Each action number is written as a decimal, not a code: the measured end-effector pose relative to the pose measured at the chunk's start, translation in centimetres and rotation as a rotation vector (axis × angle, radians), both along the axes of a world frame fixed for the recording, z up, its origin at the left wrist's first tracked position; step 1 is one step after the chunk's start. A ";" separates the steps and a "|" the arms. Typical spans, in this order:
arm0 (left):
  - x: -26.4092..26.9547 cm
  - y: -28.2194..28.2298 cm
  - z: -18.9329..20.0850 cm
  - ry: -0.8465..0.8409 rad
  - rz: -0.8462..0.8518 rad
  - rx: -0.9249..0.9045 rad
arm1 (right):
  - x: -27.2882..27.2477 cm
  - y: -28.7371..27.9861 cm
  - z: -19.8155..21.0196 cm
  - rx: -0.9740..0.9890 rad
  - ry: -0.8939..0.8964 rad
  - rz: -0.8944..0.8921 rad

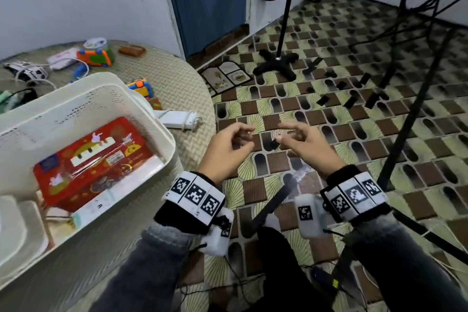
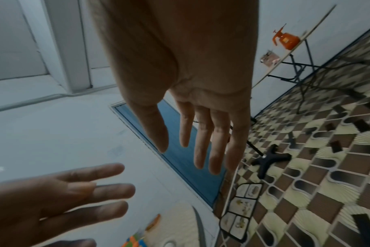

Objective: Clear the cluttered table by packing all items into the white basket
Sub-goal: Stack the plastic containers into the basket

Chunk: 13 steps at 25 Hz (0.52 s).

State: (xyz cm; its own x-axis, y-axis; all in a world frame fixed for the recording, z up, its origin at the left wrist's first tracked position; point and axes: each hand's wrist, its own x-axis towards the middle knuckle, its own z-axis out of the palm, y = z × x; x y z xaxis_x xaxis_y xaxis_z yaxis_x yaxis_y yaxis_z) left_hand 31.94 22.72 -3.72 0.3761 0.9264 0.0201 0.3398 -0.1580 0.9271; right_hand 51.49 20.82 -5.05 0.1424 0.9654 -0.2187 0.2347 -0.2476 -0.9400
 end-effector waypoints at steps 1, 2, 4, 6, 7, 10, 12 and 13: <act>0.6 1.0 -1.0 0.002 0.012 -0.015 | 1.1 0.6 -0.8 -0.023 0.012 -0.007; 1.2 2.0 -2.0 0.004 0.035 -0.034 | 2.2 1.5 -1.8 -0.044 0.025 -0.014; 2.3 4.4 -3.9 0.004 0.078 -0.087 | 4.4 3.8 -3.6 -0.092 0.041 -0.032; 3.2 6.8 -5.3 -0.004 0.121 -0.146 | 6.0 6.4 -5.0 -0.127 0.041 -0.018; 3.7 8.5 -6.0 -0.005 0.152 -0.169 | 7.0 8.2 -5.5 -0.144 0.024 0.003; 5.4 12.9 -7.5 0.011 0.253 -0.215 | 9.9 13.3 -6.5 -0.203 -0.062 0.129; 6.3 15.5 -8.2 0.019 0.312 -0.244 | 11.5 16.8 -7.0 -0.236 -0.094 0.204; 6.7 16.6 -8.5 0.011 0.339 -0.252 | 12.1 18.7 -7.1 -0.245 -0.106 0.237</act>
State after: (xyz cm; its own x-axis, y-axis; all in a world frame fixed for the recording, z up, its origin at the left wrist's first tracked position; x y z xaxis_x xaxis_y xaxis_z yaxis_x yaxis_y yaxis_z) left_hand 38.59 39.30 -12.20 0.0476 0.9730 -0.2257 0.3439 0.1961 0.9183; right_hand 63.63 39.48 -12.17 -0.0449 0.8951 -0.4436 0.4054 -0.3895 -0.8270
